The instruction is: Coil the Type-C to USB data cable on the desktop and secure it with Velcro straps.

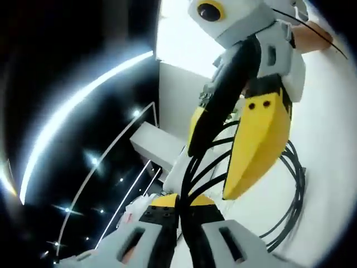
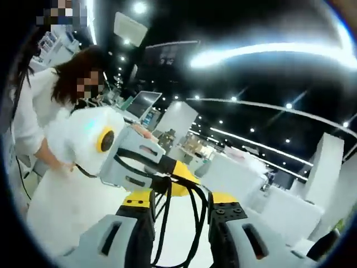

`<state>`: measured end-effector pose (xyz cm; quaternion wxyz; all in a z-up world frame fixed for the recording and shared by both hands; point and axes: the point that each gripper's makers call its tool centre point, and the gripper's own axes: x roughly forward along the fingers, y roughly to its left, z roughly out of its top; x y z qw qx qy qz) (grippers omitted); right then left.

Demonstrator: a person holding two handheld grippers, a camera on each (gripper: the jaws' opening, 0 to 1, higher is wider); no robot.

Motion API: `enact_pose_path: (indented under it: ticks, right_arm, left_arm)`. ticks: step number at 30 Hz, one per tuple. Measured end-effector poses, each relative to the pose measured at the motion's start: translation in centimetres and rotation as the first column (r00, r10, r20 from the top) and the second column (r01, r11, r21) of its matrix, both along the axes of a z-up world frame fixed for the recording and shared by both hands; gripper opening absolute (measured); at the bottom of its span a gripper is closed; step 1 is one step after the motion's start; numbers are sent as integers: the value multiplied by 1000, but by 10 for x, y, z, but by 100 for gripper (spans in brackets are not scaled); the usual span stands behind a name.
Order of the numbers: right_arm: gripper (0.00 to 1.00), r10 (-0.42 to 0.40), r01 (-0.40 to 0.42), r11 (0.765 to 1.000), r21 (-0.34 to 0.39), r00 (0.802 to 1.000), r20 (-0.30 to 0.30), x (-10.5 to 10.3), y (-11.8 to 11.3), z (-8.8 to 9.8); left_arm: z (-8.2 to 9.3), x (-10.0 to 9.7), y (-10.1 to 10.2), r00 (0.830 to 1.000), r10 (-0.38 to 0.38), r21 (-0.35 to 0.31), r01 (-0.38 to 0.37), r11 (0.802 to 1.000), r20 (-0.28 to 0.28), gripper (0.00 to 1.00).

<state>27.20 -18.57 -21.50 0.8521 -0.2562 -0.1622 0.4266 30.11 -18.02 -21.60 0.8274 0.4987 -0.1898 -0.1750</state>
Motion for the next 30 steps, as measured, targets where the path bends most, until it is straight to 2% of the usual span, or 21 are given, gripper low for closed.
enact_pose_path:
  ticks: [3,5,7,10,16,21,22,23,24,25,26,27,28,30]
  right_arm:
    - [25,-21,21,1000,-20,1000,17,6,-1,1]
    - [24,-29,30,999,-25,999,17,10,-4,1]
    - [20,-62,67,995,-71,996,67,16,-7,1]
    - [17,-65,76,991,-108,992,107,17,-5,0]
    - [6,-61,84,987,-140,984,165,17,-2,5]
    - [3,-49,70,987,-144,989,143,19,-5,4]
    - [3,-41,59,989,-133,991,130,18,-5,4]
    - [3,-34,48,992,-119,993,115,18,-6,5]
    - [3,-48,60,992,-112,993,110,21,-11,7]
    - [3,-43,53,994,-97,995,95,22,-14,7]
    - [3,-34,37,997,-60,998,57,23,-17,8]
    - [2,-38,40,998,-43,999,35,25,-21,8]
    - [2,-38,39,999,-34,999,23,27,-25,9]
    - [2,-22,22,1000,-10,1000,0,28,-31,9]
  left_arm:
    - [2,-4,-3,1000,6,37,-6,999,10,5]
    - [3,-6,-4,1000,0,42,0,999,0,5]
    - [3,-9,-6,1000,-14,46,14,999,-6,5]
    - [4,-14,-9,1000,-9,76,8,997,3,6]
    - [10,-14,-5,999,11,100,-16,995,52,6]
    - [9,-10,-4,999,-47,13,46,999,27,9]
    - [11,-11,-5,997,-68,-23,68,997,28,10]
    - [11,-11,-3,997,-72,-60,73,996,9,10]
    - [11,-11,-1,997,-74,-71,73,995,-6,10]
    - [13,-12,1,995,-94,-116,91,989,-19,12]
    - [17,-14,1,989,-142,-192,131,973,-40,14]
    - [20,-14,4,987,-155,-236,141,961,-42,17]
    - [21,-12,8,985,-165,-254,147,956,-52,21]
    - [12,-10,9,968,-215,-277,174,945,-126,24]
